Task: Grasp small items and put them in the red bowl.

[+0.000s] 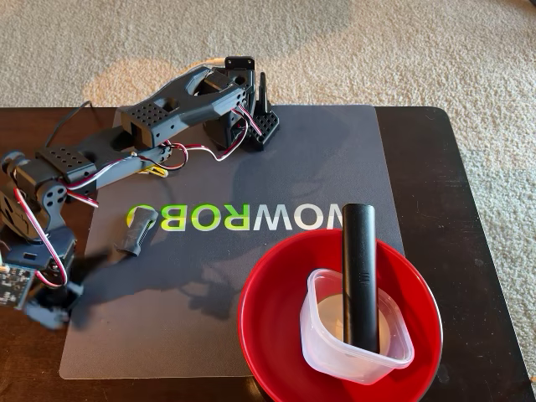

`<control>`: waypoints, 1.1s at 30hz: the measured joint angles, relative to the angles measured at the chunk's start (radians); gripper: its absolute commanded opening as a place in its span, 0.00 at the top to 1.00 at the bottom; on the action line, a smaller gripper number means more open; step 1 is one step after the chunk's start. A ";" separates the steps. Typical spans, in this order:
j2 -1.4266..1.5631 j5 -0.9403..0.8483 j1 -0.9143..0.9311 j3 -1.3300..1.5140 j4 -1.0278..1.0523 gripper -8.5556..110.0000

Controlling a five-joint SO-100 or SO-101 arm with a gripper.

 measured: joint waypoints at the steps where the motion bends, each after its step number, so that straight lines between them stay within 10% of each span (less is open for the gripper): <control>1: 0.000 -0.006 0.000 0.000 0.000 0.92; 17: 0.075 -0.451 -0.117 0.002 0.094 0.93; 33: 0.983 -1.496 -0.522 0.615 0.164 0.93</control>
